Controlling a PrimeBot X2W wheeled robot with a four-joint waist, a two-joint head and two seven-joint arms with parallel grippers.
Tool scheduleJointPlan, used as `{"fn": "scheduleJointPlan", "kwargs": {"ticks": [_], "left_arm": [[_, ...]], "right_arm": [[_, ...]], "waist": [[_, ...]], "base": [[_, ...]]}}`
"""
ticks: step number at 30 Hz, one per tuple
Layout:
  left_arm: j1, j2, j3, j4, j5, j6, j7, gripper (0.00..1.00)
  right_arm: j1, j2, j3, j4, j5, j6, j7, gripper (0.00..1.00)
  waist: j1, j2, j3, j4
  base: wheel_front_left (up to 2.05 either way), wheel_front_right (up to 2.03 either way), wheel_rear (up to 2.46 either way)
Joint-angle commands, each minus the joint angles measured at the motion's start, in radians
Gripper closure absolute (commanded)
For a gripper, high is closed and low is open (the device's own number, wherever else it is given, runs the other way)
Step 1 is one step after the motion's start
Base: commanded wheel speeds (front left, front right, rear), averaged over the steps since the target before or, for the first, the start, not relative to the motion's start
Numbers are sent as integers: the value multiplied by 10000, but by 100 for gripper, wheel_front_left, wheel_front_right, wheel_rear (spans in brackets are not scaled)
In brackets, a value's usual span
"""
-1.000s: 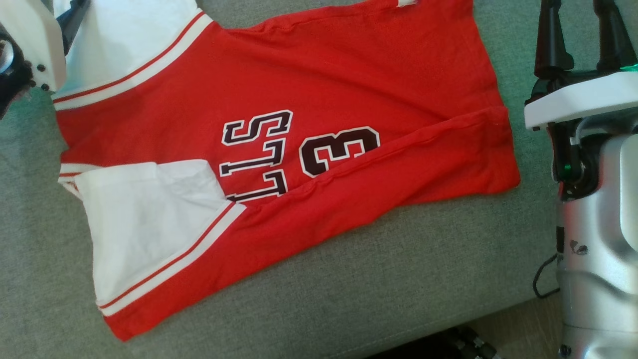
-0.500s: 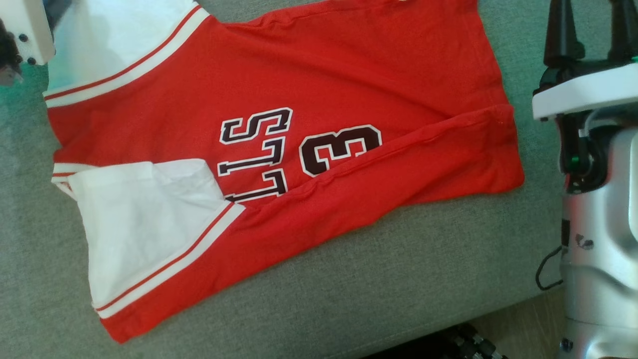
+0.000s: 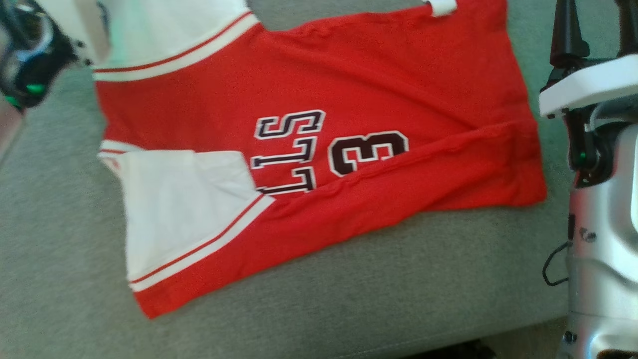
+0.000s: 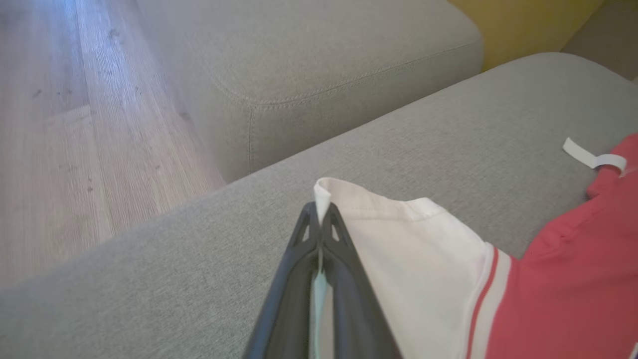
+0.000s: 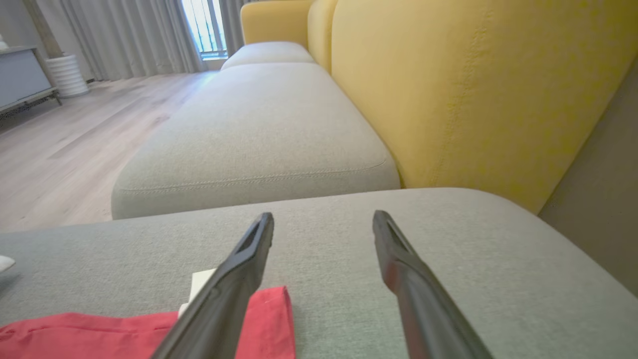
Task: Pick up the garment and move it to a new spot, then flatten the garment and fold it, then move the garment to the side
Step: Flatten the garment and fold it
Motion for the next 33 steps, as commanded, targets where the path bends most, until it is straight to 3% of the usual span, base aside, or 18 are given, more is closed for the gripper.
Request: {"fn": "scheduleJointPlan", "kwargs": {"ticks": [1,7,14,23,30,31,32,33], "left_arm": [[-517,289,283,-307,136,18,-309,100],[-338,507,-748,-2070,477,18,-1064,100],[-90,739,-1135,-3372,662,18,-1324,100],[-85,751,-1212,-4094,783,70,-1235,100],[-119,864,-1225,-4097,815,146,-1147,100],[-114,866,-1222,-4073,793,165,-1131,100],[-108,870,-1216,-4037,772,186,-1120,100],[-106,875,-1204,-3979,759,220,-1118,100]], "right_arm": [[-298,15,75,-204,-146,67,170,0],[-726,15,32,1348,-851,67,1143,0],[-1563,-136,-411,3365,-1461,67,1720,0],[-2633,-552,-1354,5348,-2252,67,1831,0],[-3066,-463,-1205,6436,-2120,67,2007,0],[-3112,-460,-1124,6570,-2056,67,2058,24],[-3160,-462,-1038,6680,-1983,67,2085,83],[-3209,-482,-952,6760,-1909,67,2079,100]], "waist": [[0,0,-354,412],[0,0,-773,1170],[0,0,-699,1562],[0,0,-344,1833],[0,0,-269,1727],[0,0,-273,1704],[0,0,-278,1680],[0,0,-286,1657]], "base": [[0,0,0],[0,0,0],[0,0,0],[0,0,0],[0,0,0],[0,0,0],[0,0,0],[0,0,0]]}}
